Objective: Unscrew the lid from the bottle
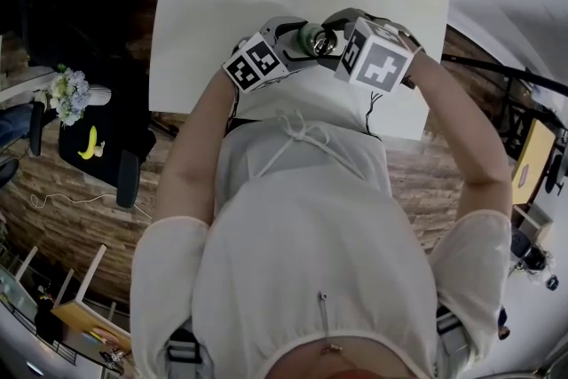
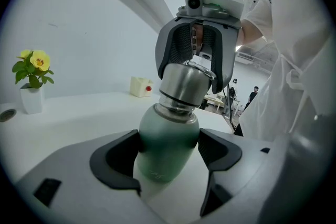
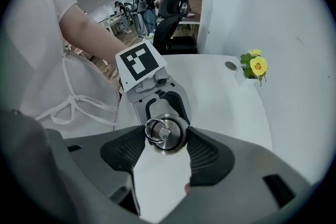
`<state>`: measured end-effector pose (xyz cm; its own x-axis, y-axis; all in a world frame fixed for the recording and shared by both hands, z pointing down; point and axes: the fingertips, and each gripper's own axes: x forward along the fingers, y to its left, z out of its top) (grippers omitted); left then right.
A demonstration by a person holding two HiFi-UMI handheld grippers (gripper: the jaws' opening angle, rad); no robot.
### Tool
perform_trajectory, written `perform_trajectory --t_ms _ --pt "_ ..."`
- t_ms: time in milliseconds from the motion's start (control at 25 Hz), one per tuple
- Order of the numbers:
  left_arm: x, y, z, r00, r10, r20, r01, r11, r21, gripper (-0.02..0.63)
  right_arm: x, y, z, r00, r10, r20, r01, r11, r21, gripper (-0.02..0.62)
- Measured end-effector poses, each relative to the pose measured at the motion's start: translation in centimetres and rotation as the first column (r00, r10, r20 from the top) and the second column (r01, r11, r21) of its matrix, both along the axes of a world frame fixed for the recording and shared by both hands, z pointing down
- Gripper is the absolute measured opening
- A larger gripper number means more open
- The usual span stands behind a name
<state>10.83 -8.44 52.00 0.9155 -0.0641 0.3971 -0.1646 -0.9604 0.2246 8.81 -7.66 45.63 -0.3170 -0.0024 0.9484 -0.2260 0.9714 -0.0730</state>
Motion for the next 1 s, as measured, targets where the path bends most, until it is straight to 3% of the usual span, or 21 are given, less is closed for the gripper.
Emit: perform_trajectory --t_ms 520,1000 --pt "0.0 0.0 -0.3 1.0 -0.006 0.021 0.006 1.0 0.008 0.364 3.9 0.6 -0.8 0.993 0.119 -0.005 -0.119 0.993 0.02 0.261" --pt "0.3 -0.1 -0.3 0.999 -0.017 0.04 0.017 1.0 0.013 0.364 8.0 1.4 6.2 0.947 0.321 -0.004 -0.321 0.945 -0.068 0.261"
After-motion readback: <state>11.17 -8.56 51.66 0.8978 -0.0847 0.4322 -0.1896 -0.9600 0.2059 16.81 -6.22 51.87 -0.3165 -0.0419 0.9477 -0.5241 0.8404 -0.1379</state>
